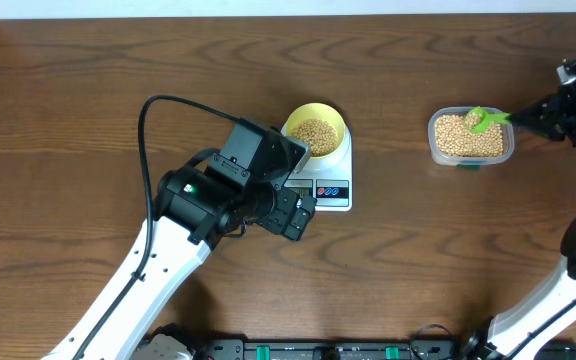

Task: Scoop item into bowl and weigh 50g on scale
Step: 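Scoop soybeans again with the green scoop in the tub, then lift and carry the filled scoop with the right gripper over the yellow bowl, then tip the scoop and shake soybeans into the yellow bowl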

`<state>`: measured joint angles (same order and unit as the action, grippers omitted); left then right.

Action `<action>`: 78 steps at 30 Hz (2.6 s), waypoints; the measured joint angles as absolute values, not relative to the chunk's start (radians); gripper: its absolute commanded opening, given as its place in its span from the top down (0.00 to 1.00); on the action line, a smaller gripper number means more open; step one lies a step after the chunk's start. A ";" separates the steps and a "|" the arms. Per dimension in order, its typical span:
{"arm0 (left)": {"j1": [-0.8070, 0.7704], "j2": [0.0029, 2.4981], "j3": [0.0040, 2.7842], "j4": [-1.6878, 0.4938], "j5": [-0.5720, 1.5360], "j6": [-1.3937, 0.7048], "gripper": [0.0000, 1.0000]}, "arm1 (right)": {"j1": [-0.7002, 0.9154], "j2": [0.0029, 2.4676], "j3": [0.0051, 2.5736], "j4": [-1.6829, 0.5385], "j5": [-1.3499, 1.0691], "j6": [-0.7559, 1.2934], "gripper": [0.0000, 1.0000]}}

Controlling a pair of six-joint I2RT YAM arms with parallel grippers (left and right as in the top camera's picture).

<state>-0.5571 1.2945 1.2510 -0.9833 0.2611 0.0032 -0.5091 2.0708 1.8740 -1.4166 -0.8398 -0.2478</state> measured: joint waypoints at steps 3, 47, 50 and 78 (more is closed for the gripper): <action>-0.557 1.295 1.251 -0.983 0.261 0.003 0.02 | -0.510 2.071 1.874 -1.420 -0.901 -0.260 0.99; -0.557 1.295 1.251 -0.983 0.261 0.003 0.02 | 0.032 2.071 1.872 -1.287 -1.194 -0.254 0.99; -0.557 1.295 1.251 -0.983 0.261 0.003 0.02 | 0.060 2.071 1.871 -1.261 -1.155 -0.241 0.99; -0.557 1.295 1.251 -0.983 0.261 0.003 0.02 | 0.217 2.071 1.938 -1.143 -0.810 -0.215 0.99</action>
